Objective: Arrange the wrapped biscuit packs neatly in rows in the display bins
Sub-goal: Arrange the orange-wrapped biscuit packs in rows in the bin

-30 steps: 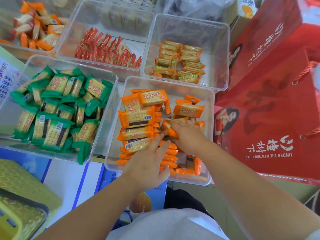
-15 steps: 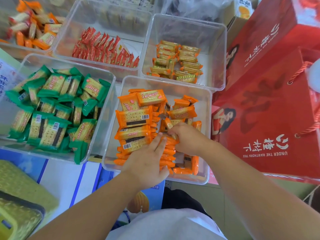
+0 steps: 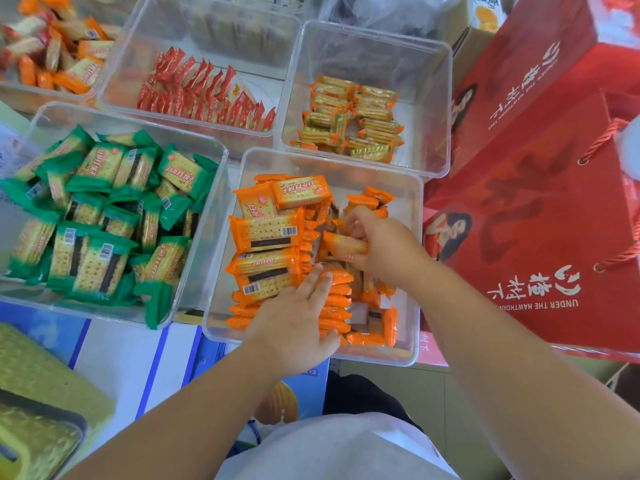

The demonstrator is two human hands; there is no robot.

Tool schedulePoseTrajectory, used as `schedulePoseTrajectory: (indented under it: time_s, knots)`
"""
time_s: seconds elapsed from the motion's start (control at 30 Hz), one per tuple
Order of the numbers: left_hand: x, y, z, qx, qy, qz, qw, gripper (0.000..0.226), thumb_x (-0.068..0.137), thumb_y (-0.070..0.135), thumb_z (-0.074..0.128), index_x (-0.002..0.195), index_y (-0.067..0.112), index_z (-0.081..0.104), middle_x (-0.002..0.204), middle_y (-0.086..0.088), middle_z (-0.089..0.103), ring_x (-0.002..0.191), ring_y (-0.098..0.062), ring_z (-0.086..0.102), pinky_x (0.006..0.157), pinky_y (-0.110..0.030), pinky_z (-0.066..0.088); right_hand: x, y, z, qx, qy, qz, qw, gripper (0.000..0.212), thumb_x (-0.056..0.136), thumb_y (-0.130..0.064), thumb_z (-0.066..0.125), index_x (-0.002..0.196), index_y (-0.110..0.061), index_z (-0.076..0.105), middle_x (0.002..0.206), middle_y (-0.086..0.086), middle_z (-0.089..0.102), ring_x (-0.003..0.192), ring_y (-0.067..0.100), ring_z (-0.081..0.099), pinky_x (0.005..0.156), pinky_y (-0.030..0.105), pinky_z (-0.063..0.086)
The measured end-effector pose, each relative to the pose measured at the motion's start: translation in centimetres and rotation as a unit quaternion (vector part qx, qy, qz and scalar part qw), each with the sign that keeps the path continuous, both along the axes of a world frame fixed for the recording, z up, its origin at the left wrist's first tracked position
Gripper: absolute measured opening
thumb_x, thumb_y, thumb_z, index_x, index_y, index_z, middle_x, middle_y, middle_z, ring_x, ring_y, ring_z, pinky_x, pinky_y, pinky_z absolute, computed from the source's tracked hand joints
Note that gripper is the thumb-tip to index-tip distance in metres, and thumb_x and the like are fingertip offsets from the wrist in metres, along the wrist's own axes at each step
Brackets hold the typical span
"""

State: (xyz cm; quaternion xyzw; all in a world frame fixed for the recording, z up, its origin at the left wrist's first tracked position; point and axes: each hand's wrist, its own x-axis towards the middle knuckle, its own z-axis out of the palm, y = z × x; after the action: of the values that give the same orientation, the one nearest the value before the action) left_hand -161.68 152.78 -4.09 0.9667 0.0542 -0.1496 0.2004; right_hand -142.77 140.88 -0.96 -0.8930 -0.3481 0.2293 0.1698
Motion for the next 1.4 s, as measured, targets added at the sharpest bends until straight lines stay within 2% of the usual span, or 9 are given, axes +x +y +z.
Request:
schedulePoseTrajectory:
  time_s: [0.13, 0.33, 0.53, 0.63, 0.73, 0.83, 0.93, 1.1, 1.4]
  knots:
    - [-0.1, 0.0, -0.3, -0.008, -0.01, 0.002, 1.0, 0.09, 0.083, 0.071, 0.025, 0.158, 0.029, -0.002, 0.167, 0.01, -0.008, 0.129, -0.02, 0.044, 0.096, -0.037, 0.049, 0.2, 0.8, 0.5, 0.006, -0.023, 0.049, 0.999, 0.022, 0.079, -0.028, 0.079, 0.1, -0.021, 0.076, 0.095, -0.001, 0.073, 0.09, 0.021, 0.065, 0.07, 0.03, 0.046]
    - [-0.1, 0.2, 0.1, -0.016, -0.014, 0.004, 1.0, 0.09, 0.084, 0.071, 0.028, 0.159, 0.026, 0.005, 0.168, 0.009, -0.006, 0.134, -0.019, 0.043, 0.101, -0.037, 0.049, -1.8, 3.3, -1.8, -0.04, 0.017, 0.044, 0.998, 0.027, 0.083, -0.028, 0.075, 0.109, -0.02, 0.074, 0.101, -0.001, 0.072, 0.093, 0.018, 0.064, 0.066, 0.027, 0.041]
    - [-0.3, 0.1, 1.2, -0.04, -0.008, 0.028, 0.999, 0.088, 0.088, 0.065, 0.039, 0.159, 0.024, 0.007, 0.168, 0.008, -0.007, 0.134, -0.019, 0.044, 0.098, -0.034, 0.051, -1.3, 2.1, -2.1, -0.041, 0.147, 0.044, 0.987, 0.028, 0.097, -0.016, 0.056, 0.119, -0.014, 0.073, 0.119, 0.005, 0.072, 0.111, 0.02, 0.062, 0.09, 0.029, 0.048]
    - [0.2, 0.0, 2.4, -0.007, -0.042, -0.013, 0.999, 0.08, 0.086, 0.056, 0.054, 0.153, 0.016, 0.033, 0.164, -0.007, 0.023, 0.124, -0.025, 0.053, 0.093, -0.039, 0.053, -1.5, 2.0, -2.5, -0.036, 0.112, 0.051, 0.992, 0.036, 0.095, -0.007, 0.055, 0.125, -0.019, 0.071, 0.12, 0.002, 0.072, 0.105, 0.014, 0.061, 0.075, 0.018, 0.041]
    - [1.1, 0.0, 2.8, 0.071, -0.141, -0.072, 0.985, 0.063, 0.077, 0.046, 0.069, 0.129, 0.011, 0.062, 0.135, -0.009, 0.059, 0.109, -0.027, 0.057, 0.092, -0.042, 0.049, -1.1, 2.1, -2.8, -0.029, 0.027, 0.058, 0.998, 0.024, 0.09, -0.02, 0.064, 0.111, -0.025, 0.076, 0.105, 0.0, 0.074, 0.1, 0.019, 0.064, 0.076, 0.029, 0.051]
    - [2.4, 0.6, 2.7, 0.119, -0.092, -0.089, 0.985, 0.075, 0.085, 0.052, 0.058, 0.147, 0.012, 0.046, 0.151, -0.01, 0.046, 0.142, -0.033, 0.036, 0.118, -0.055, 0.022, -0.3, 2.0, -2.6, -0.078, -0.065, 0.03, 0.994, 0.03, 0.088, -0.05, 0.063, 0.097, -0.024, 0.074, 0.097, 0.001, 0.07, 0.097, 0.024, 0.063, 0.079, 0.038, 0.053]
    - [3.1, 1.3, 1.7, 0.149, -0.038, -0.096, 0.984, 0.085, 0.093, 0.064, 0.037, 0.159, 0.018, 0.014, 0.167, -0.005, 0.015, 0.155, -0.029, 0.0, 0.116, -0.064, -0.013, 0.5, 1.6, -2.5, -0.069, -0.076, -0.011, 0.995, 0.03, 0.097, -0.046, 0.053, 0.09, -0.022, 0.07, 0.091, 0.004, 0.069, 0.093, 0.027, 0.063, 0.071, 0.035, 0.048]
    - [2.7, 1.8, 1.1, 0.15, -0.022, -0.095, 0.984, 0.082, 0.091, 0.07, 0.035, 0.157, 0.022, 0.026, 0.166, -0.001, 0.019, 0.153, -0.028, 0.01, 0.115, -0.066, -0.014, 0.9, 2.3, -2.5, -0.195, -0.196, 0.027, 0.961, 0.013, 0.092, -0.029, 0.059, 0.099, -0.023, 0.068, 0.104, 0.003, 0.068, 0.108, 0.027, 0.058, 0.082, 0.036, 0.045]
    - [2.3, 2.1, 1.1, 0.098, -0.059, -0.063, 0.991, 0.08, 0.085, 0.066, 0.052, 0.148, 0.018, 0.045, 0.147, 0.003, 0.047, 0.14, -0.023, 0.037, 0.121, -0.061, -0.002, -0.7, 2.5, -4.1, -0.279, -0.216, 0.048, 0.934, 0.026, 0.09, -0.036, 0.057, 0.111, -0.026, 0.069, 0.119, -0.001, 0.058, 0.12, 0.027, 0.039, 0.1, 0.042, 0.032]
